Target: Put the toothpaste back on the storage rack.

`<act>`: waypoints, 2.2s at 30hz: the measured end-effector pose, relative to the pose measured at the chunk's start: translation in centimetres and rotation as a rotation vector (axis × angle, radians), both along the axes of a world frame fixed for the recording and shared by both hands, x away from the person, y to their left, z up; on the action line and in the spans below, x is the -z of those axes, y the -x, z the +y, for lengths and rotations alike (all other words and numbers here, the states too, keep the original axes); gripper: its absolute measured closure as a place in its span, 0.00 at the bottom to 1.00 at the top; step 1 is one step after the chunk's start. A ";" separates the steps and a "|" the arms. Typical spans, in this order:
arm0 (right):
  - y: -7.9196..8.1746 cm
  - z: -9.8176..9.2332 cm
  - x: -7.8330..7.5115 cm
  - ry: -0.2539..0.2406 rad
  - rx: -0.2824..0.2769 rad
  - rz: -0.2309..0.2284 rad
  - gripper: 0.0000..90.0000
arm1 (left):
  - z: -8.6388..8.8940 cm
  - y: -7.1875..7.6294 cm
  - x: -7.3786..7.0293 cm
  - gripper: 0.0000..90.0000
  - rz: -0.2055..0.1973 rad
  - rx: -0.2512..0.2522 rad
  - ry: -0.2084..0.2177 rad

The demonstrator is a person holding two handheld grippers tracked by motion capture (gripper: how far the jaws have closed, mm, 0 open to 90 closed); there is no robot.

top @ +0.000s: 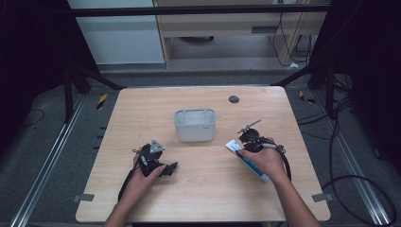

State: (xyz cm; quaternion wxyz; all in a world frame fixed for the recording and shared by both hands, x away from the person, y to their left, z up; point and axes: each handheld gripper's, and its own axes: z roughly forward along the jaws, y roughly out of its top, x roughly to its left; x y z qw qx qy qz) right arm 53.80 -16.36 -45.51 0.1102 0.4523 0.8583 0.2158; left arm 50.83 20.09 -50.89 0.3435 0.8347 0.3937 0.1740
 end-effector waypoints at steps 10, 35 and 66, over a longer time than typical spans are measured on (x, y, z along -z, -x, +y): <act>-1.3 0.6 1.0 0.027 0.010 0.045 0.62 | 0.0 0.0 0.0 0.00 0.000 0.000 0.000; -1.5 1.2 1.7 0.068 -0.002 0.060 0.65 | 0.0 0.0 0.0 0.00 -0.001 -0.002 0.003; -0.6 0.5 -0.1 0.008 0.019 0.013 0.87 | 0.0 0.0 0.0 0.00 -0.001 -0.001 0.001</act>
